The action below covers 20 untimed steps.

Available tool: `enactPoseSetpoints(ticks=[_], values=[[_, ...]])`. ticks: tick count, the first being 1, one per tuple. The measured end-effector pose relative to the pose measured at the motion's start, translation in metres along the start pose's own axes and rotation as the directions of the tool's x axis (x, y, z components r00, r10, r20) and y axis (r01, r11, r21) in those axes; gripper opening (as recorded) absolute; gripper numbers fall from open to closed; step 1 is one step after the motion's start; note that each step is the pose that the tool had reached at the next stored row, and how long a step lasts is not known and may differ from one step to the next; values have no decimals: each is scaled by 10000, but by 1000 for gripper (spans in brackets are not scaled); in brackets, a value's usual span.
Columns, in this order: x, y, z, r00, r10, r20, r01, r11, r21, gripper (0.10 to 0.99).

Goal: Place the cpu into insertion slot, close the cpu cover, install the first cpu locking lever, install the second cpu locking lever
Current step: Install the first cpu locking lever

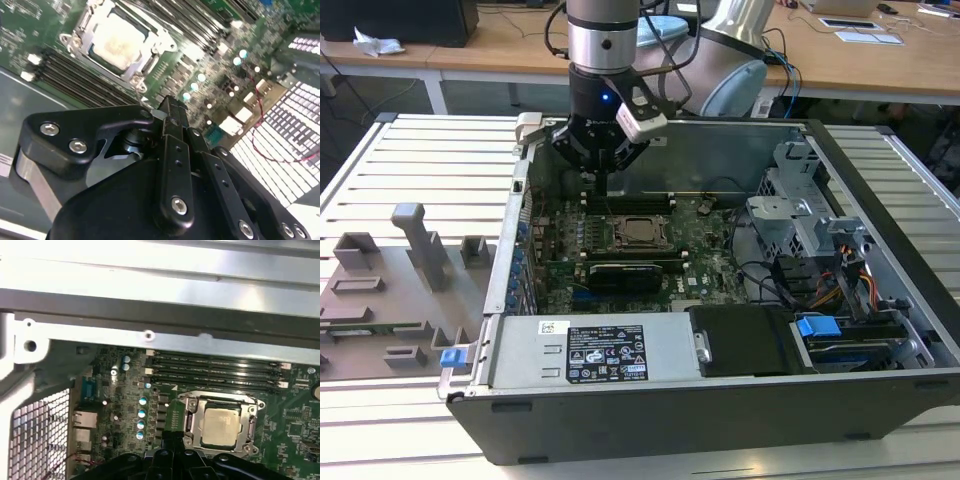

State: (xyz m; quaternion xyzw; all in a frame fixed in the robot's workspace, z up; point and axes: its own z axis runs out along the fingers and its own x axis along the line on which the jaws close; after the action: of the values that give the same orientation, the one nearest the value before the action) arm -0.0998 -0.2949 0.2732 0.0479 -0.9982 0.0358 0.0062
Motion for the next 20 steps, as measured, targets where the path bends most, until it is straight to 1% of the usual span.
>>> enactPoseSetpoints(ticks=[4,7,13,15,16,17,20], values=[[93,43,1,10000,0,-1,0,10000,-6,106],[136,89,3,10000,1,1,-1,10000,-18,106],[133,171,38,10000,1,2,-1,10000,-19,106],[129,206,51,10000,0,1,0,10000,-18,106],[126,237,60,10000,1,1,-1,10000,-19,106],[117,255,64,10000,1,1,-1,10000,-19,106],[82,278,70,10000,0,1,0,10000,-18,106]])
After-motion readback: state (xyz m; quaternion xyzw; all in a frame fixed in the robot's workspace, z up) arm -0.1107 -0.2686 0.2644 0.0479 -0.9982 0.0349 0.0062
